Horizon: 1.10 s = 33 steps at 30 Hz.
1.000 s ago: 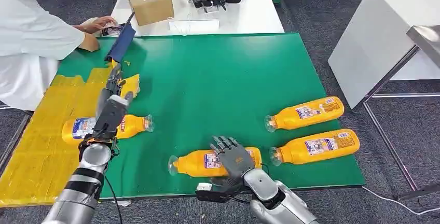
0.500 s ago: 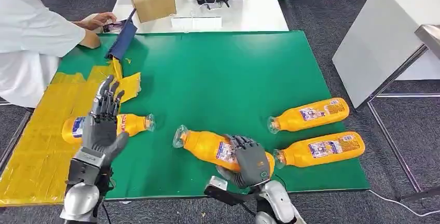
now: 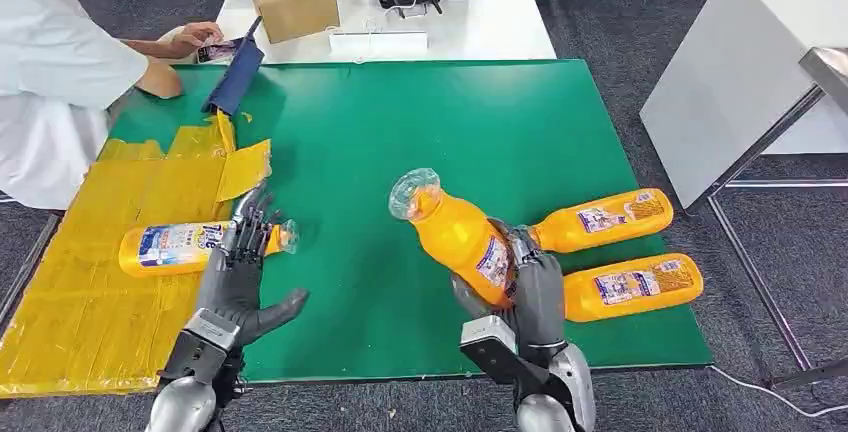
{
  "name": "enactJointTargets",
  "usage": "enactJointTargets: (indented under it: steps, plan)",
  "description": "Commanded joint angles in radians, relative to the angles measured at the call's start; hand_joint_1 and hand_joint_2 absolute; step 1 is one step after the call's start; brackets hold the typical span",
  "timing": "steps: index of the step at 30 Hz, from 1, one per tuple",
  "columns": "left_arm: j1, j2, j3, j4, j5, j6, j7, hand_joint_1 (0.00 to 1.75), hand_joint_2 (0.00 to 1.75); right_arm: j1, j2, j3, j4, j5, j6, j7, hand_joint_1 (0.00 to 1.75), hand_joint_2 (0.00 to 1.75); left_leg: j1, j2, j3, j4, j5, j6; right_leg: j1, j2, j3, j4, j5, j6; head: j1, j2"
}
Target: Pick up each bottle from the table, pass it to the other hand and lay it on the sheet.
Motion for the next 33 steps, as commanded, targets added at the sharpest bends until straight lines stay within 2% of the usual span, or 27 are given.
enactJointTargets:
  steps: [1,8,14,18,21,27,33]
  plan:
    - [-0.097,-0.005,-0.130,0.150,0.066,-0.040,-0.005,0.00,1.75,-0.171,0.110,-0.006,0.357,-0.266,0.116,-0.133,1.75,1.75,0.002,-0.001,0.004,-0.001,-0.001,-0.001,0.001,0.003,0.005,-0.002,0.000,-0.001,0.000,0.000]
    - [-0.128,0.011,-0.218,0.156,0.103,-0.065,-0.007,0.00,1.75,-0.243,0.138,0.096,0.510,-0.298,0.103,-0.220,1.75,1.75,0.002,-0.001,0.006,-0.001,-0.001,-0.001,0.002,0.005,0.007,-0.002,-0.001,-0.002,0.000,0.000]
    - [-0.149,0.010,-0.228,0.175,0.104,-0.054,-0.010,0.00,1.75,-0.252,0.140,0.173,0.504,-0.260,0.081,-0.246,1.75,1.75,0.002,-0.001,0.007,-0.001,-0.002,-0.001,0.001,0.005,0.007,-0.001,-0.002,-0.002,0.000,0.000]
    - [-0.166,0.006,-0.230,0.197,0.105,-0.045,-0.011,0.00,1.75,-0.257,0.139,0.246,0.490,-0.186,0.022,-0.267,1.75,1.75,0.002,-0.002,0.005,0.000,-0.002,-0.001,0.001,0.004,0.005,-0.001,-0.002,-0.002,0.000,0.000]
    - [-0.166,0.006,-0.230,0.197,0.105,-0.045,-0.011,0.00,1.75,-0.257,0.139,0.246,0.490,-0.186,0.022,-0.267,1.75,1.75,0.002,-0.002,0.005,-0.001,-0.001,-0.001,0.001,0.004,0.005,-0.001,-0.002,-0.002,0.000,0.000]
    - [-0.193,-0.003,-0.213,0.243,0.084,0.009,0.000,0.00,1.75,-0.263,0.117,0.369,0.456,-0.058,-0.077,-0.282,1.75,1.75,0.002,-0.002,0.005,0.000,-0.002,-0.001,0.001,0.004,0.006,-0.001,-0.002,-0.002,0.000,0.000]
    - [-0.201,-0.003,-0.213,0.256,0.083,0.011,0.000,0.00,1.75,-0.265,0.107,0.391,0.445,-0.059,-0.087,-0.261,1.75,1.75,0.003,-0.003,0.005,0.000,-0.002,-0.001,0.002,0.003,0.006,-0.001,-0.002,-0.002,0.000,0.000]
